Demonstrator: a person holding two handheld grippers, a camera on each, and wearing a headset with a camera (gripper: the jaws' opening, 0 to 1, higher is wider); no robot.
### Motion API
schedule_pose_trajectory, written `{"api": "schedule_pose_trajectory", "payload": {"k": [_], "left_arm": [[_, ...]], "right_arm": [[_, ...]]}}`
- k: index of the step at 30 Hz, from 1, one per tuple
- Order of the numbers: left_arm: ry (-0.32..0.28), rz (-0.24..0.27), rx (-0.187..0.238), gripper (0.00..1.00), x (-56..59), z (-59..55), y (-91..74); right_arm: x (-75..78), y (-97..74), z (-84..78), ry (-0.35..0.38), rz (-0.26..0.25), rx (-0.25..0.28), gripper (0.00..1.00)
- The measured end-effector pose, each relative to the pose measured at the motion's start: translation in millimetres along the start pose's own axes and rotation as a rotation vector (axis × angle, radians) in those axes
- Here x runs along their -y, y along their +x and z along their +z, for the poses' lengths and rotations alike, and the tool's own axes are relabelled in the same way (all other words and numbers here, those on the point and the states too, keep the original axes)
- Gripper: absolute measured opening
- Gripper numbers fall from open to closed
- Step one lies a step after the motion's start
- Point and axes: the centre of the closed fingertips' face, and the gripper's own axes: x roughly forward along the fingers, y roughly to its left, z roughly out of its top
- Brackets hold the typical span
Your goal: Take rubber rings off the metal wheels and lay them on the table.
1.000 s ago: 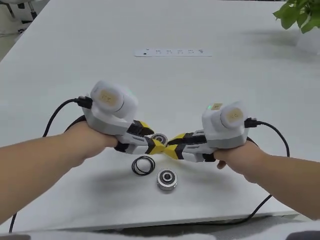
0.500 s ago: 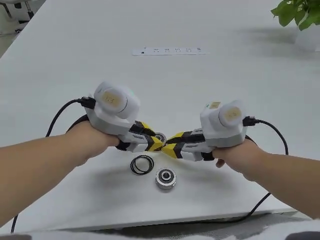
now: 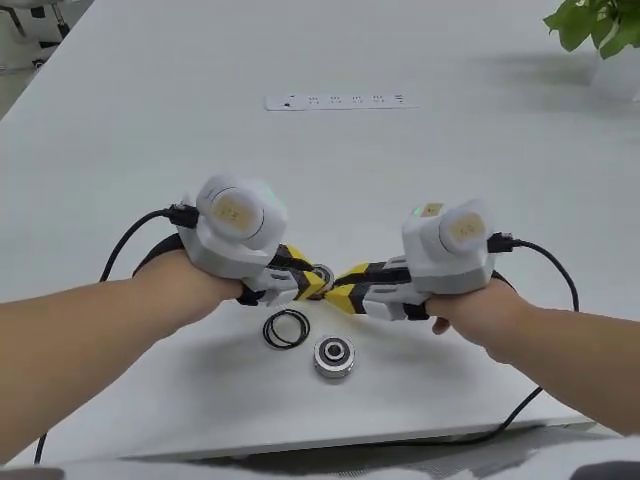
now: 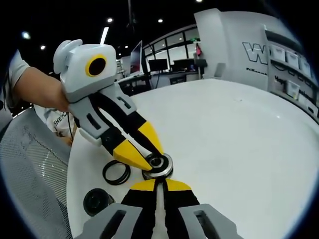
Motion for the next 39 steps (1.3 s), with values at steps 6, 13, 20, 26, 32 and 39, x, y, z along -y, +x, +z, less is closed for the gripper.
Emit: {"api": "schedule_pose_trajectory", "payload": {"k": [6, 13, 20, 26, 32, 39], "left_arm": [[-0.001, 0.007, 0.000, 0.08, 0.2, 1.5, 1.5], [0.001, 0.021, 0.005, 0.08, -0.5, 3.6, 3.7], [0.001, 0.025, 0.008, 0.08, 1.8, 6.2, 4.5], [-0.004, 0.033, 0.013, 0.08, 4.4, 7.7, 4.4], [-0.007, 0.044, 0.021, 0.08, 4.1, 8.1, 5.0], [-0.007, 0.048, 0.021, 0.08, 3.5, 7.6, 5.7]], "right_arm": [[-0.5, 1.7, -0.5, 0.039, 0.008, 0.004, 0.00], [4.4, 1.5, -1.2, 0.132, -0.001, 0.011, 0.00], [5.8, -1.1, -0.4, 0.196, -0.001, 0.027, 0.00], [11.5, -5.4, 4.9, 0.273, -0.011, 0.068, 0.00], [6.0, -9.4, 14.0, 0.355, -0.002, 0.117, 0.00], [0.5, -10.3, 16.0, 0.362, 0.002, 0.121, 0.00]]}}
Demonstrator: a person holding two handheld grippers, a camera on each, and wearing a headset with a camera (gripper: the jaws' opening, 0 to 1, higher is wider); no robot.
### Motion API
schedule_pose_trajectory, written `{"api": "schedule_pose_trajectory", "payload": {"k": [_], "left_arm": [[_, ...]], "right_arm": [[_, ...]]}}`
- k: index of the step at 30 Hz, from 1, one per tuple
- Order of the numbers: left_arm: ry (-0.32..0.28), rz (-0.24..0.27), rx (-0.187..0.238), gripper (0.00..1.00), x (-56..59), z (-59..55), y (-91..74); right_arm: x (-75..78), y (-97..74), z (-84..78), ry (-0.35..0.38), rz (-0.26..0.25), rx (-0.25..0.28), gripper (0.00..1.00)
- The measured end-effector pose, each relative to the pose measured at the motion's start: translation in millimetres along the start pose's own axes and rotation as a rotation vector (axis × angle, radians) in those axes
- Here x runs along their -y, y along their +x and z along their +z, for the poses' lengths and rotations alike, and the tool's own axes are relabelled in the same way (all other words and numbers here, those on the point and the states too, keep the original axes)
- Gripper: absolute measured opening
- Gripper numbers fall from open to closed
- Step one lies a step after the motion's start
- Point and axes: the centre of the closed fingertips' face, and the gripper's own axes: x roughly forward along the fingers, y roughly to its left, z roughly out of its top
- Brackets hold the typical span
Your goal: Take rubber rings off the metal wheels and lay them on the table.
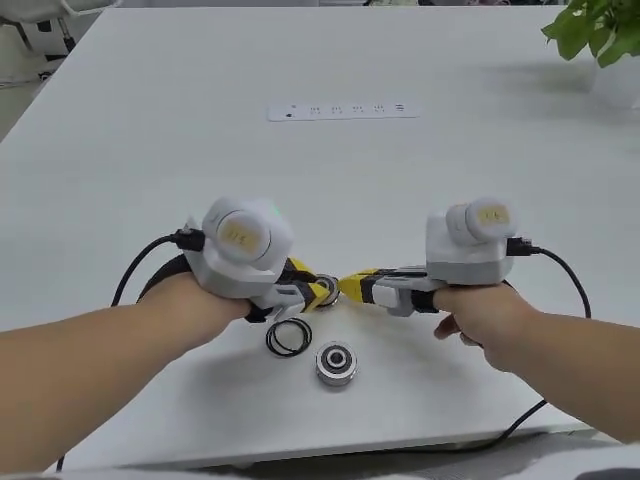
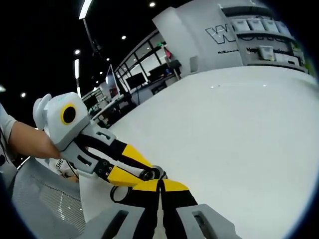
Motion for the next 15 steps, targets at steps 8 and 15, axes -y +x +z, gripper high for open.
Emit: {"api": "schedule_pose_trajectory", "payload": {"k": [8, 15], "left_arm": [[0.004, 0.004, -0.004, 0.08, -0.3, -0.3, 0.1], [0.003, 0.008, -0.006, 0.08, -0.3, -1.3, -0.1]], "right_arm": [[-1.7, 0.9, 1.1, -0.015, 0.009, -0.004, 0.00], [-5.9, 2.2, 1.0, -0.041, 0.011, -0.010, 0.00]]}}
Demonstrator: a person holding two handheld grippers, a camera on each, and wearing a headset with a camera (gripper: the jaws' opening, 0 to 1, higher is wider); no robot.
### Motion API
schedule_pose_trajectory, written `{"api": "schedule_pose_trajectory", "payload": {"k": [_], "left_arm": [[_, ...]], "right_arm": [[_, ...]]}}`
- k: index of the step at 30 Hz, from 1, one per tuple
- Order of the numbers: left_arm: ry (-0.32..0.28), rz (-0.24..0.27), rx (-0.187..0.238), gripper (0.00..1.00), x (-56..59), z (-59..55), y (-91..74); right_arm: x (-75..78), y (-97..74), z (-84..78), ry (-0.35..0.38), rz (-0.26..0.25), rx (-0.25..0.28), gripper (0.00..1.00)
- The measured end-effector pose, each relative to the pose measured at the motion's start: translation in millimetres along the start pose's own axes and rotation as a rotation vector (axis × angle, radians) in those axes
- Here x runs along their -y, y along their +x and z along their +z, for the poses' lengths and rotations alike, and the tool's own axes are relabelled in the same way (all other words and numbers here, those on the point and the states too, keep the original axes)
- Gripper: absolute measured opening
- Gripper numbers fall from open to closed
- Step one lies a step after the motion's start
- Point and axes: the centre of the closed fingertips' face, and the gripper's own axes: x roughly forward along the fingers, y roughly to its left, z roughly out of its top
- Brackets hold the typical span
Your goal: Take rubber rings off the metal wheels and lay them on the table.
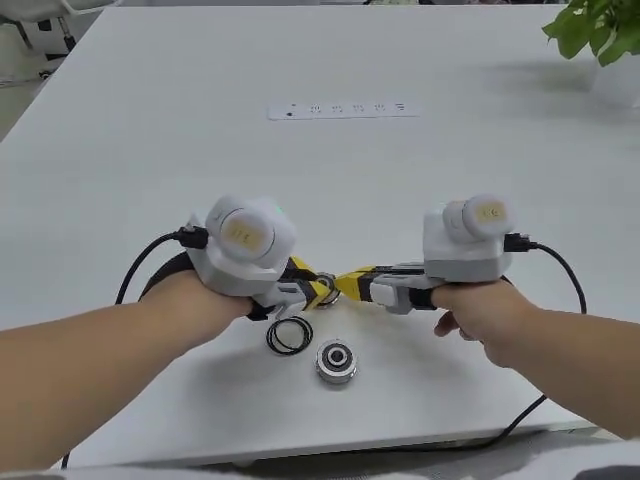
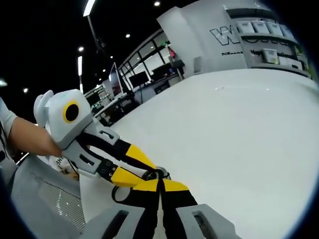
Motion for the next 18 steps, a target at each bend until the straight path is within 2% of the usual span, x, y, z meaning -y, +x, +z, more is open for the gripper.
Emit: {"api": "schedule_pose_trajectory", "payload": {"k": [4, 12, 18], "left_arm": [[-0.001, 0.001, 0.000, 0.08, 0.4, -0.2, -0.3], [0.002, 0.001, -0.003, 0.08, 0.8, -0.2, -1.0], [0.003, 0.005, -0.001, 0.08, 0.7, -0.1, -1.5]], "right_arm": [[3.9, -0.9, -0.2, -0.006, 0.001, -0.001, 0.00], [-4.2, 3.9, 0.8, -0.016, 0.020, -0.006, 0.00], [-4.7, 4.4, 2.4, -0.011, 0.025, 0.001, 0.00]]}}
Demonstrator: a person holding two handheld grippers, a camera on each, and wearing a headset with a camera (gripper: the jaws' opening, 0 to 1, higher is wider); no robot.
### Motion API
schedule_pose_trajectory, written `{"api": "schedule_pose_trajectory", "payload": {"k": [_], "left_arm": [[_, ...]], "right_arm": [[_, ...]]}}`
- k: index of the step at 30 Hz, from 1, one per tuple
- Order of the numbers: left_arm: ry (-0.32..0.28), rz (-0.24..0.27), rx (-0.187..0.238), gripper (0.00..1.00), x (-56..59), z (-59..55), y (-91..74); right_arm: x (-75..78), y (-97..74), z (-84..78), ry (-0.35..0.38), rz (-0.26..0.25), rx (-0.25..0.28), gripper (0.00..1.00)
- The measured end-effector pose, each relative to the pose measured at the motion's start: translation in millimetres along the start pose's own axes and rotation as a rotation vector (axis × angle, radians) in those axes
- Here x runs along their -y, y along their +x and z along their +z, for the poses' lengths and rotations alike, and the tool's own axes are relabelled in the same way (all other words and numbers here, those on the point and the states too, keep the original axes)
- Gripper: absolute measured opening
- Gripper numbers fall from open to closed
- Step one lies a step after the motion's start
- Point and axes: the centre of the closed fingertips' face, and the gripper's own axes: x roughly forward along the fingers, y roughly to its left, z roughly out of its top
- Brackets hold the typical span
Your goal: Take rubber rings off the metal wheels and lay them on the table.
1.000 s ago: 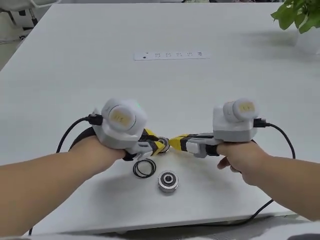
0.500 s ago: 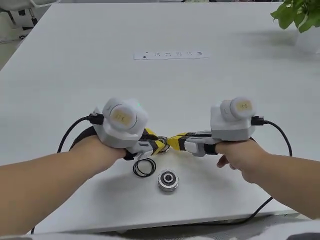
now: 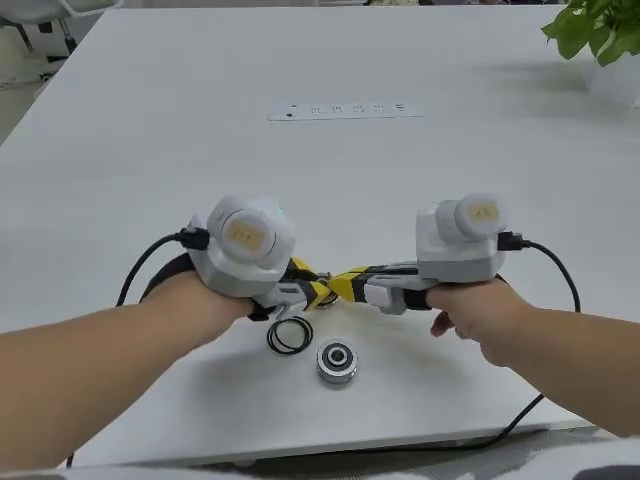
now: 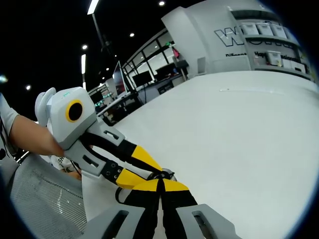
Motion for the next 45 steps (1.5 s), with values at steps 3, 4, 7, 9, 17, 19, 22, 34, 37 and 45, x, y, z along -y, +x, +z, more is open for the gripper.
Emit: {"api": "schedule_pose_trajectory", "payload": {"k": [3, 4, 7, 9, 17, 19, 22, 34, 37, 45], "left_arm": [[0.001, -0.001, -0.001, 0.08, 0.1, 0.1, 0.0], [0.001, -0.002, -0.001, 0.08, 0.3, 0.1, -0.1], [0.001, -0.002, 0.000, 0.08, 0.5, 0.1, -0.1], [0.000, -0.002, 0.000, 0.08, 0.6, 0.1, -0.1], [-0.009, -0.004, 0.003, 0.08, 0.7, 0.2, -0.1], [-0.014, -0.006, 0.008, 0.08, 0.8, 0.2, -0.4], [-0.008, -0.004, 0.010, 0.08, 0.9, 0.2, -0.5], [0.019, -0.045, 0.020, 0.19, 8.1, 6.6, -12.4], [0.019, -0.042, 0.047, 0.22, 7.1, 12.5, -21.4], [0.003, -0.042, 0.093, 0.34, 4.5, 21.2, -43.7]], "right_arm": [[-2.0, -0.8, 0.6, 0.003, 0.008, 0.003, 0.00], [-2.6, -0.9, 1.0, 0.005, 0.010, 0.004, 0.00], [-8.1, -1.6, 4.9, 0.012, 0.037, 0.024, 0.00], [-13.1, -2.5, 8.5, 0.020, 0.053, 0.035, 0.00], [-7.9, -2.9, 5.3, 0.013, 0.031, 0.029, 0.00], [-5.3, -3.5, 4.6, 0.010, 0.024, 0.028, 0.00], [-0.9, -4.9, 2.6, 0.010, 0.015, 0.022, 0.00], [0.0, -6.9, 6.0, 0.024, 0.028, 0.032, 0.00], [-1.3, -8.2, 9.2, 0.029, 0.034, 0.043, 0.00], [-3.8, -13.1, 16.7, 0.044, 0.047, 0.068, 0.00]]}}
